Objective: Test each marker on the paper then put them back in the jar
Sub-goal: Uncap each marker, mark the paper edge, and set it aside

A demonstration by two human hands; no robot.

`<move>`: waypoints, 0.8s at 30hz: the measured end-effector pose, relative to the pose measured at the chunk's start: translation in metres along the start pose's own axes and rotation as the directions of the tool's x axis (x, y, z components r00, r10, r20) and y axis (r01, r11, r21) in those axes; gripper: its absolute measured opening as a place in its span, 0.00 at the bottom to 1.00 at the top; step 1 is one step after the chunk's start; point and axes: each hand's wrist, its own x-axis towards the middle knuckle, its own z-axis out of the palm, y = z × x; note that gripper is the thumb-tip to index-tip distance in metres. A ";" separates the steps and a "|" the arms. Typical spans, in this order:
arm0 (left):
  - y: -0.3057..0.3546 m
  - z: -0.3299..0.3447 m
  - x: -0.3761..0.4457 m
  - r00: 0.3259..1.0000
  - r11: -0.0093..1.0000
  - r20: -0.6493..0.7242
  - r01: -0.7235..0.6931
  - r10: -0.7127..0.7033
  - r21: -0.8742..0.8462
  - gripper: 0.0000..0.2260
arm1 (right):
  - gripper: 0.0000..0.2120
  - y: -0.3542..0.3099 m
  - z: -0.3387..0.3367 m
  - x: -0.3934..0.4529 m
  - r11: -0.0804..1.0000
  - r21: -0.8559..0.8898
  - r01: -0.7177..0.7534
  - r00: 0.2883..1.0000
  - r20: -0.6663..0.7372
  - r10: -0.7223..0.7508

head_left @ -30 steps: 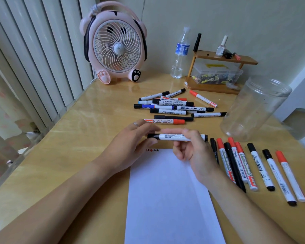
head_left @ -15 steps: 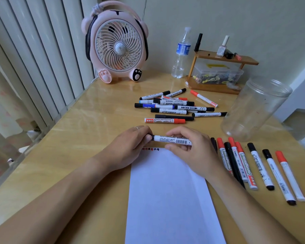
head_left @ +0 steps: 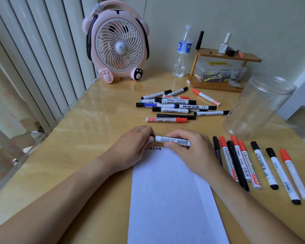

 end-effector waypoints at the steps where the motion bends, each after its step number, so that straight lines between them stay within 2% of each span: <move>1: 0.000 0.000 0.000 1.000 1.000 -0.005 -0.008 0.008 0.008 0.10 | 0.01 0.001 0.000 0.000 1.000 -0.007 0.006 1.000 0.002 -0.006; 13: 0.002 0.000 -0.001 0.991 0.994 -0.090 -0.089 0.096 0.069 0.15 | 0.07 0.003 0.002 -0.003 0.999 -0.040 -0.008 1.000 0.002 0.008; 19: 0.005 -0.001 0.000 0.985 0.987 -0.105 -0.128 0.138 0.093 0.14 | 0.14 -0.002 0.005 -0.005 0.999 -0.019 -0.034 0.999 0.023 0.034; 24: 0.005 -0.001 0.001 0.979 0.977 -0.082 -0.178 0.188 0.120 0.13 | 0.14 -0.010 -0.008 -0.002 0.997 -0.043 -0.062 0.995 0.074 0.065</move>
